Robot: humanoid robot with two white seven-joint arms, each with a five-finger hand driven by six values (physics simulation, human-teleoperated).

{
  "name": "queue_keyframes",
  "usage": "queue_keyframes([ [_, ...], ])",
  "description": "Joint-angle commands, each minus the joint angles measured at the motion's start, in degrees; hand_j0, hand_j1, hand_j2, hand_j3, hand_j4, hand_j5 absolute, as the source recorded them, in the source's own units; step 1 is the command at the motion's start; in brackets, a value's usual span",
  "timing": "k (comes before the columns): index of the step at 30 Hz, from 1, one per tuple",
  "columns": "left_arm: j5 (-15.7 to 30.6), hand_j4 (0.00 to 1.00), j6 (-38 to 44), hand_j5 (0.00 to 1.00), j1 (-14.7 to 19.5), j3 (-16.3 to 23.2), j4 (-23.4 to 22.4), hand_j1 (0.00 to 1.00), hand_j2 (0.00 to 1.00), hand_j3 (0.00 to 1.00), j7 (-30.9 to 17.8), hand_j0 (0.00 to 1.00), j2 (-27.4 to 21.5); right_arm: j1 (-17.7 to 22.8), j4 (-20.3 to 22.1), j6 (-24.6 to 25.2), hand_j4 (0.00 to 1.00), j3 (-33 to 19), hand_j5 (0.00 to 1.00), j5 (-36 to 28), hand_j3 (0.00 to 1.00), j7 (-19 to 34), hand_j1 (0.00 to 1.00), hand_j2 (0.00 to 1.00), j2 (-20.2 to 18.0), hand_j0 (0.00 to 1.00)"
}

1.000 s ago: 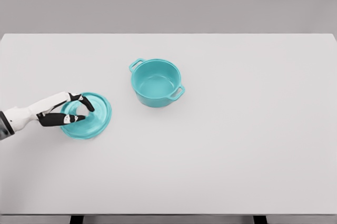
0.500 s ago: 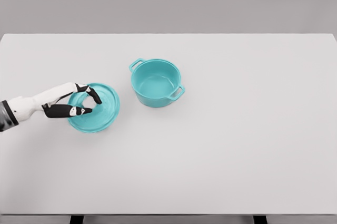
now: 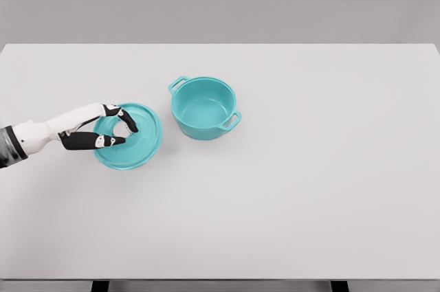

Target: Cover the pot with left arm

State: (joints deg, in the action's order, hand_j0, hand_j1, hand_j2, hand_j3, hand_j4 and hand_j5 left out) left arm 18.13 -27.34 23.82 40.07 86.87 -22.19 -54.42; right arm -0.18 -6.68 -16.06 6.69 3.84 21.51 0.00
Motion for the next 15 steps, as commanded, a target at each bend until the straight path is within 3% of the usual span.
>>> queue_keyframes([
  [1, 0.33, 0.52, 0.09, 0.52, 0.00, -0.08, 0.41, 0.52, 0.52, 0.52, 0.05, 0.52, 0.02, 0.00, 0.00, -0.03, 1.00, -0.01, 1.00, 0.03, 1.00, 0.02, 1.00, 1.00, 0.00, 1.00],
  [15, -0.55, 0.52, 0.88, 0.52, 1.76, 0.09, 0.41, 0.52, 0.52, 0.52, 0.13, 0.52, 1.34, 0.00, 0.00, -0.03, 1.00, -0.01, 1.00, 0.03, 1.00, 0.02, 1.00, 1.00, 0.00, 1.00],
])
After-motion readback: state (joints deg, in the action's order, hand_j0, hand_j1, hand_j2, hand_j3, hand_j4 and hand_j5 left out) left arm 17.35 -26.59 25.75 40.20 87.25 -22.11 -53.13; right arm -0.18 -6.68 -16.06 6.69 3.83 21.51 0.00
